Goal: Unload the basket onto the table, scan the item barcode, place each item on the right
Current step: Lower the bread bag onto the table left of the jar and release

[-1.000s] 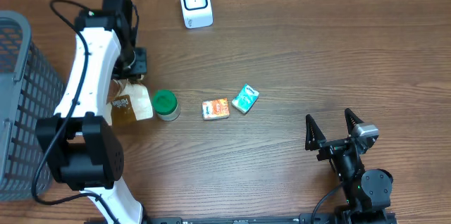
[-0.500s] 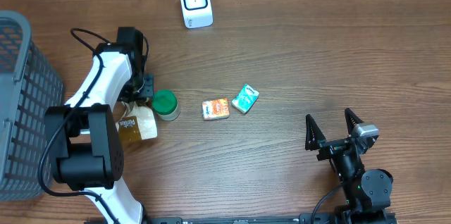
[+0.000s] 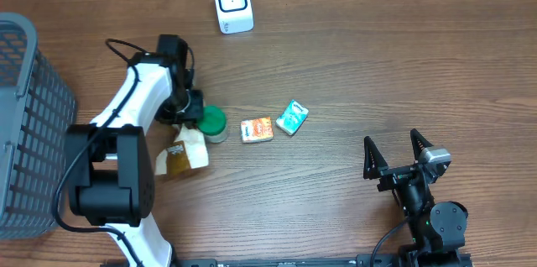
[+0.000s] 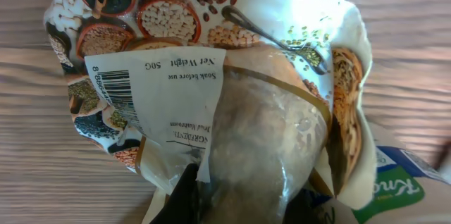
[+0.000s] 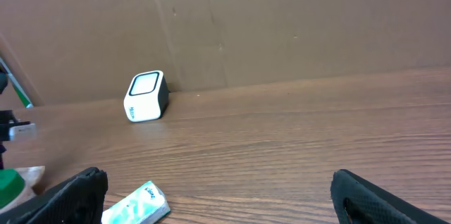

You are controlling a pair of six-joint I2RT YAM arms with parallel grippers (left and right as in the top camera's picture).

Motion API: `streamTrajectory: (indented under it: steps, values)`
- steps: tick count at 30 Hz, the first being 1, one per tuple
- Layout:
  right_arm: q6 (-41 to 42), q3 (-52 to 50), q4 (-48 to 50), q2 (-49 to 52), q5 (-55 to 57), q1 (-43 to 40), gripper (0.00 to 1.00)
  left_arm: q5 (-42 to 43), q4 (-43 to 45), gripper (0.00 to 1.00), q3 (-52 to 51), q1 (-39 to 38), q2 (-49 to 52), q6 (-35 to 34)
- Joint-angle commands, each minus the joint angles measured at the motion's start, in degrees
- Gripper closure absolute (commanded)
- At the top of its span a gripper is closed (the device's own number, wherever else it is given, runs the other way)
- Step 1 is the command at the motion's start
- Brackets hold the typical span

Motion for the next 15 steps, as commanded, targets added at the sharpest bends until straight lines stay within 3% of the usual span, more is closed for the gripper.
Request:
streamTrajectory:
  steps: [1, 8, 15]
  values:
    - [-0.07, -0.59, 0.26, -0.52, 0.57, 0.26, 0.00, 4.28, -0.04, 0.96, -0.17, -3.28, -0.04, -3.48]
    - [-0.07, -0.59, 0.26, -0.52, 0.57, 0.26, 0.00, 3.28, 2.21, 0.96, -0.17, -8.44, -0.04, -4.94]
    - [-0.07, -0.59, 0.26, -0.52, 0.57, 0.26, 0.00, -1.66, 4.68, 0.93, -0.17, -8.50, -0.04, -6.95]
